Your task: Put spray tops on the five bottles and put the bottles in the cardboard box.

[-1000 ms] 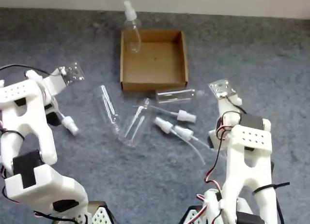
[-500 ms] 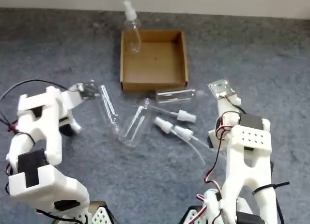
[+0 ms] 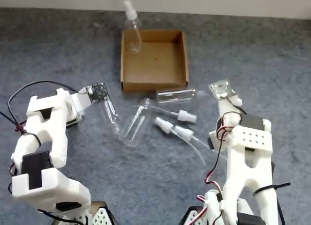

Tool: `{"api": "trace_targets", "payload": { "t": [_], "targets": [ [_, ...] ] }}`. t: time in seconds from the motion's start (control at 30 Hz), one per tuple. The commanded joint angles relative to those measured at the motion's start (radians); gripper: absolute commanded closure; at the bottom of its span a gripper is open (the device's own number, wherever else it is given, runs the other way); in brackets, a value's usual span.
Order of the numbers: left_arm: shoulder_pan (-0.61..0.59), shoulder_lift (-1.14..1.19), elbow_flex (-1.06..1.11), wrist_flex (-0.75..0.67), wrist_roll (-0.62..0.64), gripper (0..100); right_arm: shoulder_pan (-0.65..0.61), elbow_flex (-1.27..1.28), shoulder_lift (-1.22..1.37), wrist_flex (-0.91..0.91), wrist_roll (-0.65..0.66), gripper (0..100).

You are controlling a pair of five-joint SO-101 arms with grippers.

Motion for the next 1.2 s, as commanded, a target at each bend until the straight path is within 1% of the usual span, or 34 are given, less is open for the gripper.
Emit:
{"api": "trace_targets", "payload": {
  "t": [0.0, 0.1, 0.37, 0.43, 0.53, 0.63, 0.77, 0.87, 0.97, 1.1, 1.17],
  "targets": [
    [0.028, -0.051, -0.021, 0.068, 0.117, 96, -0.005, -0.008, -0.033, 0.008, -0.005, 99.5],
    [0.045, -0.053, -0.071, 0.173, 0.242, 96, -0.005, -0.008, -0.033, 0.008, -0.005, 99.5],
    [0.058, -0.042, -0.367, 0.473, 0.729, 96, -0.005, -0.008, -0.033, 0.008, -0.005, 99.5],
    [0.082, -0.041, -0.398, 0.552, 0.813, 96, -0.005, -0.012, -0.033, 0.008, -0.005, 99.5],
    [0.137, -0.041, -0.346, 0.621, 0.896, 96, -0.010, -0.013, -0.033, 0.008, -0.005, 99.5],
    [0.186, -0.041, -0.271, 0.592, 0.984, 96, -0.010, -0.013, -0.033, 0.008, -0.009, 99.5],
    [0.243, -0.041, -0.205, 0.473, 1.122, 96, -0.005, -0.010, -0.033, 0.010, -0.008, 99.5],
    [0.277, -0.041, -0.177, 0.407, 1.188, 96, 0.008, -0.008, -0.033, 0.010, -0.006, 99.5],
    [0.294, -0.041, -0.160, 0.379, 1.188, 95, 0.036, -0.008, -0.033, 0.008, -0.005, 99.5],
    [0.291, -0.041, -0.159, 0.384, 1.188, 86, 0.044, -0.008, -0.033, 0.008, -0.005, 99.5],
    [0.288, -0.041, -0.159, 0.384, 1.186, 83, 0.042, -0.008, -0.033, 0.008, -0.005, 99.5]
  ]
}}
